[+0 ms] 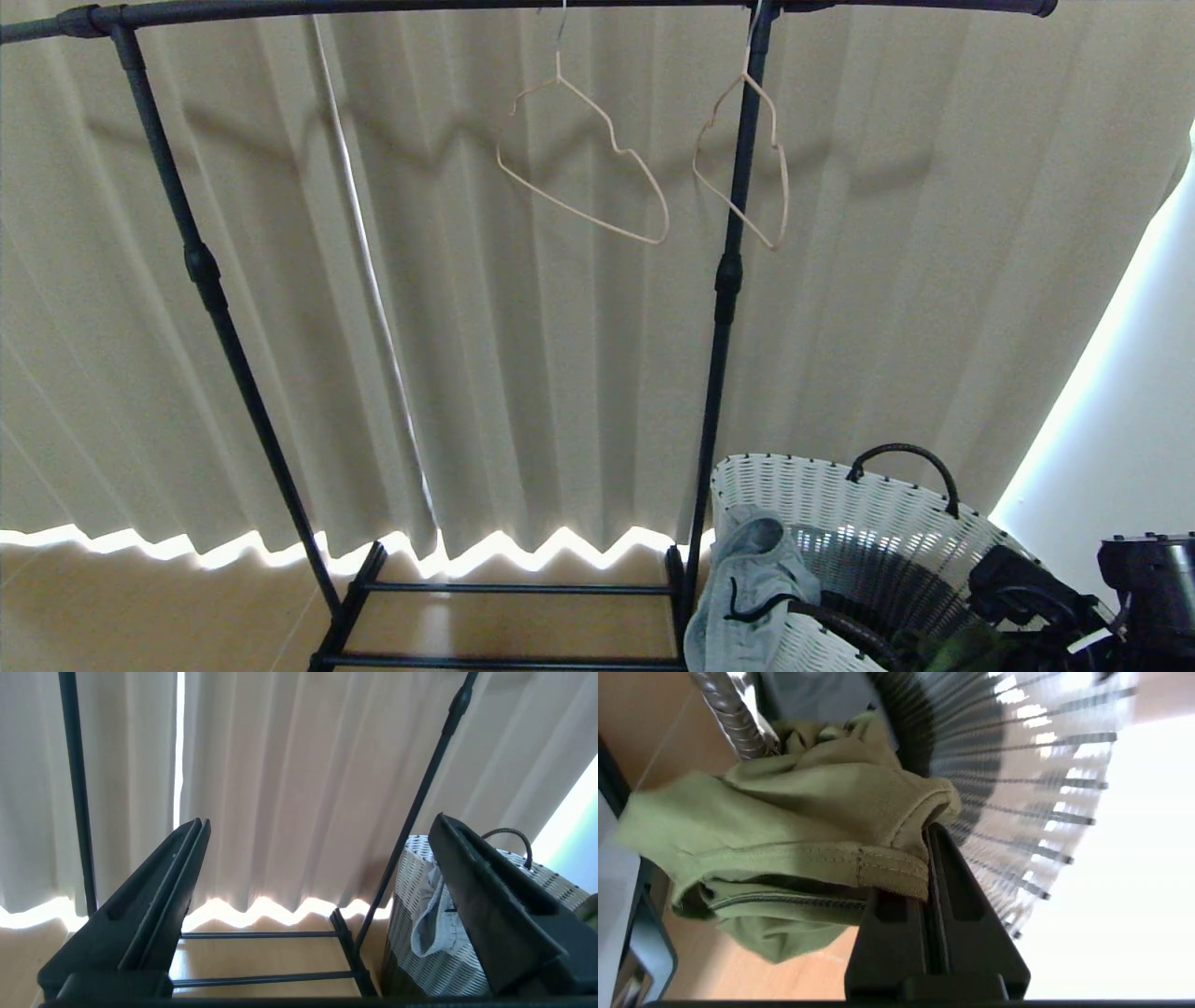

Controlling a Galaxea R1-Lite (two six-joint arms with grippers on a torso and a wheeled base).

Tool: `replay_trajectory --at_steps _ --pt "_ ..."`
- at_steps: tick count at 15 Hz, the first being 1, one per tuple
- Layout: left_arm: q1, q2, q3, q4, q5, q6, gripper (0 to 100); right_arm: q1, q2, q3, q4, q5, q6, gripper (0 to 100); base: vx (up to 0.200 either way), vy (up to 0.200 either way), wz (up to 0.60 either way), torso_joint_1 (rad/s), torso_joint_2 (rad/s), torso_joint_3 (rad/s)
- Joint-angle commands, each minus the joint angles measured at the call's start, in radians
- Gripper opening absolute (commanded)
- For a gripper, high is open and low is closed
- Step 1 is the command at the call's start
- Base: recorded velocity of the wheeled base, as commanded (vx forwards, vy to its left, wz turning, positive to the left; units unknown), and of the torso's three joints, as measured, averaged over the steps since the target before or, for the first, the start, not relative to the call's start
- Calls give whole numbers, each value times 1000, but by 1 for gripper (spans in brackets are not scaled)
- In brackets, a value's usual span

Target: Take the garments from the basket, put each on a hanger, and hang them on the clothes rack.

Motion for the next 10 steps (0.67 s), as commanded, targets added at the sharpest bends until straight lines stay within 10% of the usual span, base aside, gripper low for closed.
replay_trajectory --at_steps 1,10 --pt "0 -1 0 0 -1 -3 100 -20 -236 50 7 5 2 0 0 0 0 0 0 0" --pt "0 -1 0 0 0 0 100 -32 -604 40 10 13 11 0 0 0 0 0 0 0"
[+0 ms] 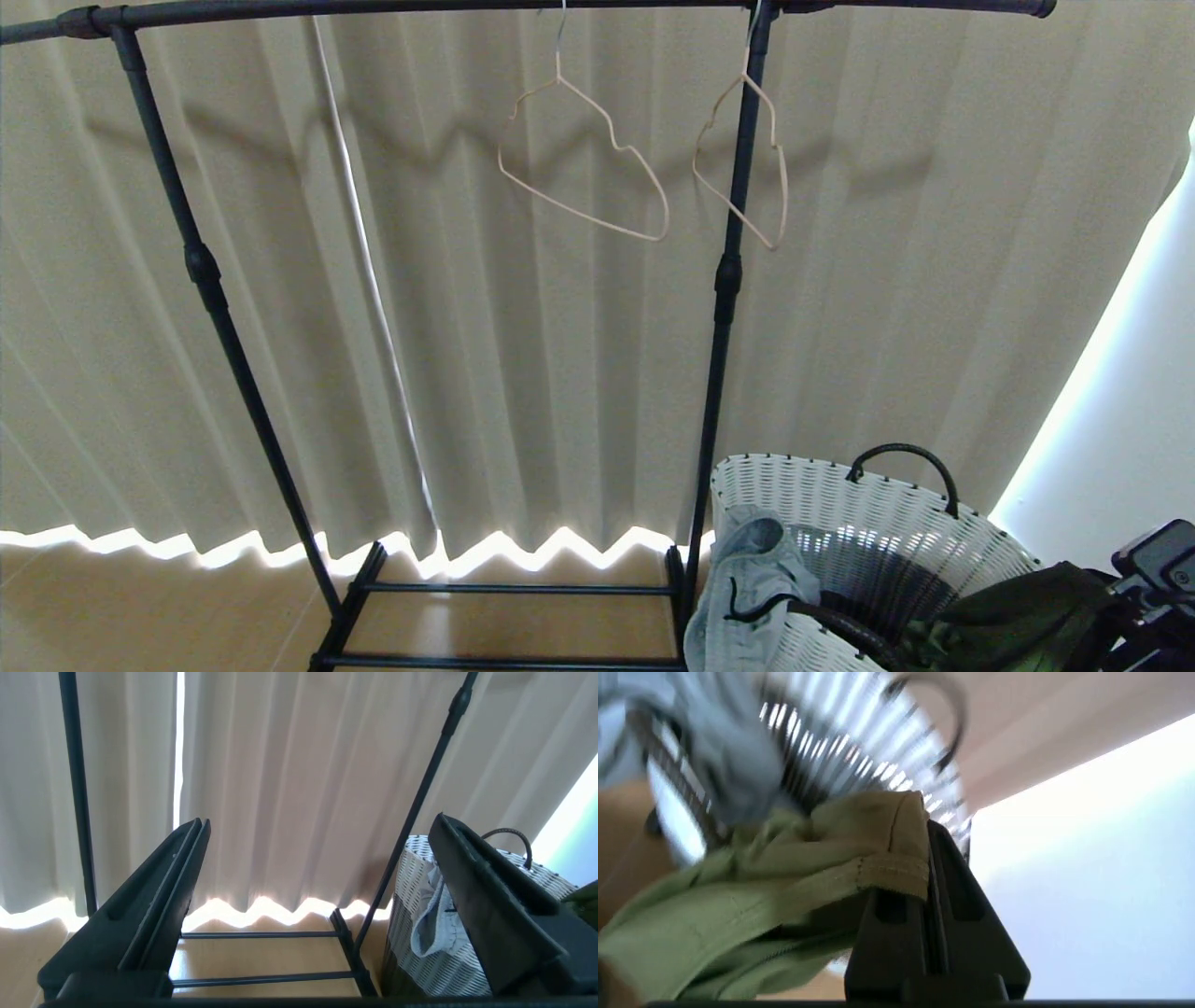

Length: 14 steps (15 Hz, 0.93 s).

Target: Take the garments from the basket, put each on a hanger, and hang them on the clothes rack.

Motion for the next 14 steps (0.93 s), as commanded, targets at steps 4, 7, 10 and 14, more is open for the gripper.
replay_trajectory --at_steps 4,7,10,14 --pt "0 -1 0 0 0 0 100 0 -230 -8 2 4 62 0 0 0 0 0 0 0" --pt "0 -1 0 0 -1 0 100 2 -360 -48 83 4 97 0 0 0 0 0 0 0" --pt "0 -1 0 0 -1 0 100 9 -463 -96 228 12 120 0 0 0 0 0 0 0" --pt "0 -1 0 0 -1 0 100 11 -667 -165 553 81 146 0 0 0 0 0 0 0"
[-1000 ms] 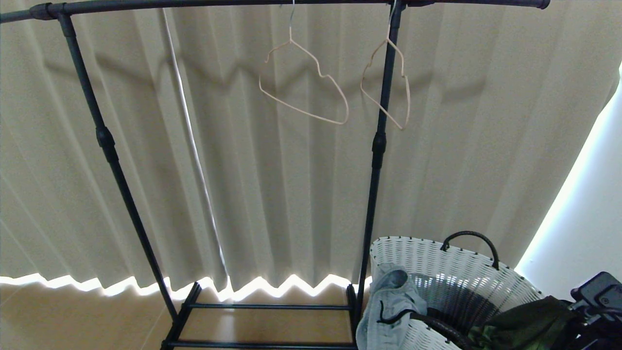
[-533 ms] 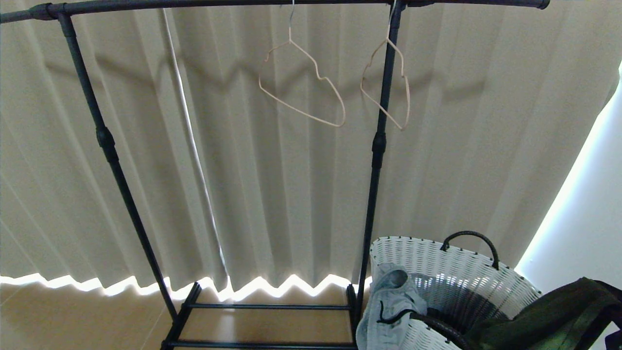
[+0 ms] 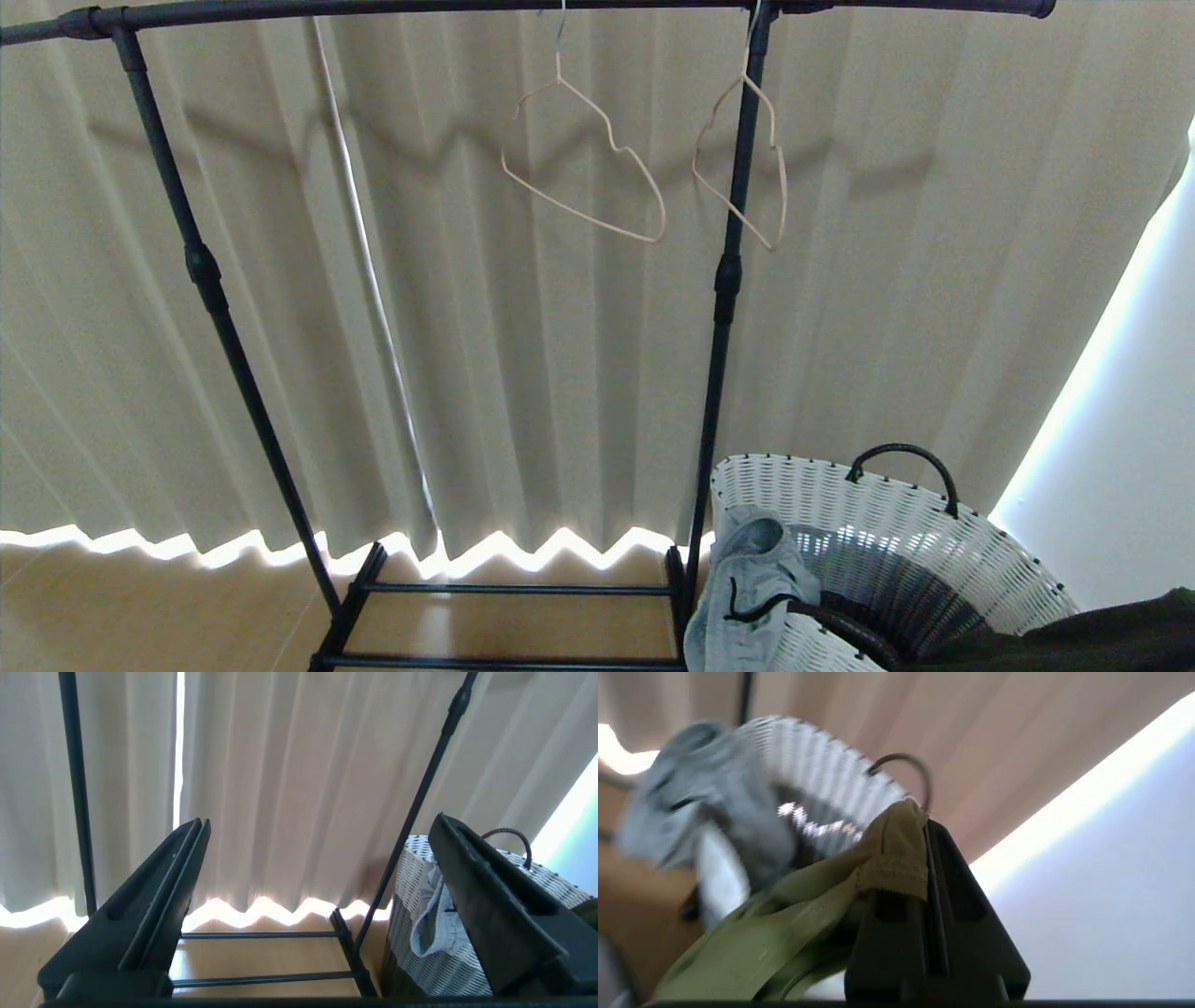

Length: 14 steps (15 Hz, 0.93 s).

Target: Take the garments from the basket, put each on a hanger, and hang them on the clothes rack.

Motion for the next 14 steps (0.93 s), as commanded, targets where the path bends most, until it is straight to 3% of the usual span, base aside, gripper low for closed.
replay_trajectory --at_steps 1,7,14 --pt "0 -1 0 -1 -1 -1 100 2 -116 -18 43 11 16 0 0 0 0 0 0 0" --pt "0 -1 0 -1 1 25 100 1 -121 2 68 51 45 0 0 0 0 0 0 0" --pt "0 -1 0 -1 1 30 100 1 -127 14 71 54 52 0 -200 0 0 2 4 3"
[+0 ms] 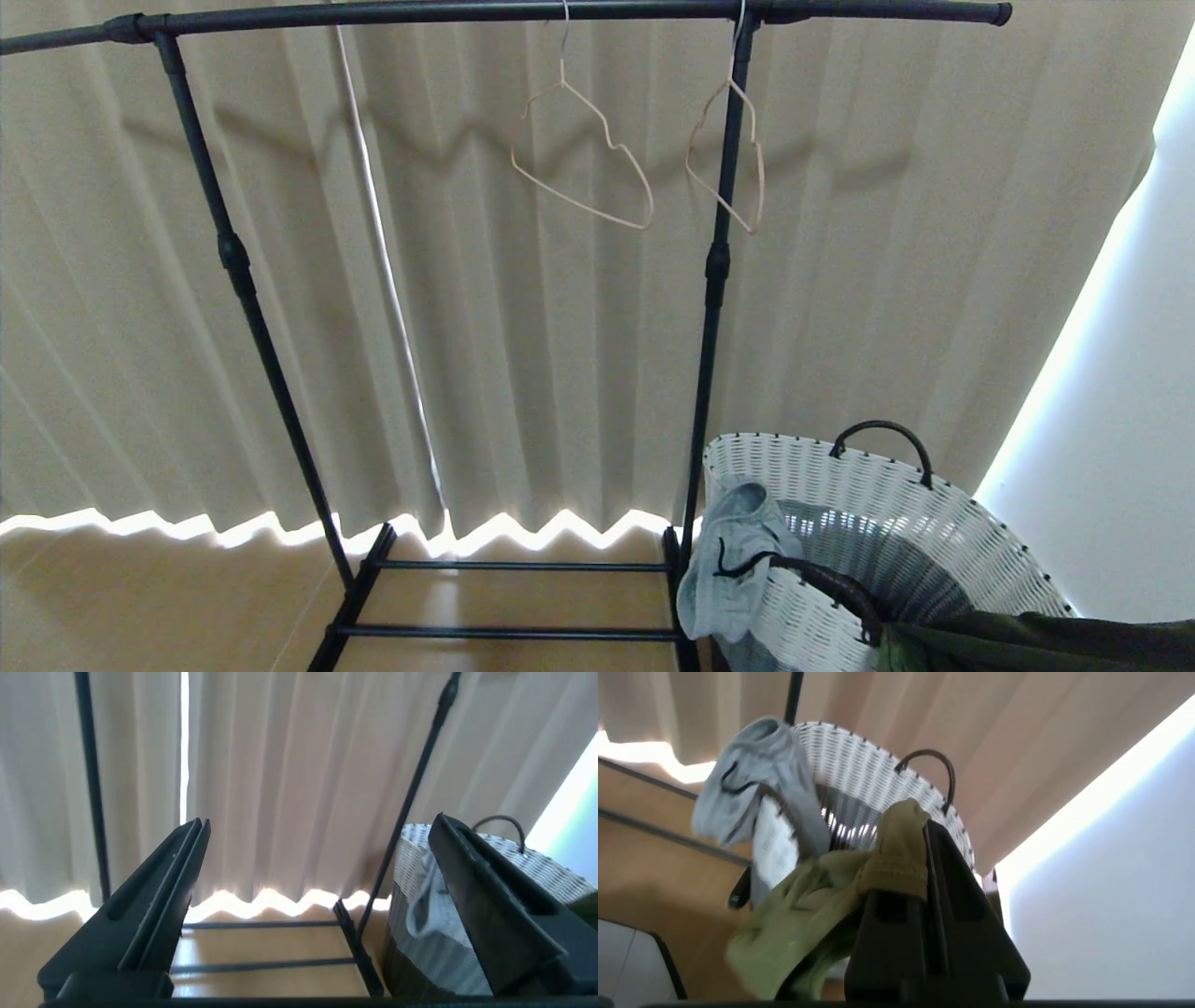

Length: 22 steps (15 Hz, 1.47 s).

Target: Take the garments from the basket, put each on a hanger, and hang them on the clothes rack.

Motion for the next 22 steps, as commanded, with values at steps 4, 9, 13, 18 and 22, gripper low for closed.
replay_trajectory --at_steps 4,9,13,18,22 --pt "0 -1 0 -1 0 -1 100 15 15 16 0 0 0 0 -50 0 0 2 1 2" --pt "0 -1 0 -1 -2 -12 100 66 48 8 -3 2 0 0 0 0 0 0 0 0" --pt "0 -1 0 1 -11 20 100 218 151 -52 -16 10 1 0 0 0 0 0 0 0" --pt "-3 9 -106 -2 -204 43 100 371 397 -326 -16 68 12 0 0 0 0 0 0 0" --pt "-4 303 -345 4 -322 62 100 482 599 -558 -9 68 182 0 0 0 0 0 0 0"
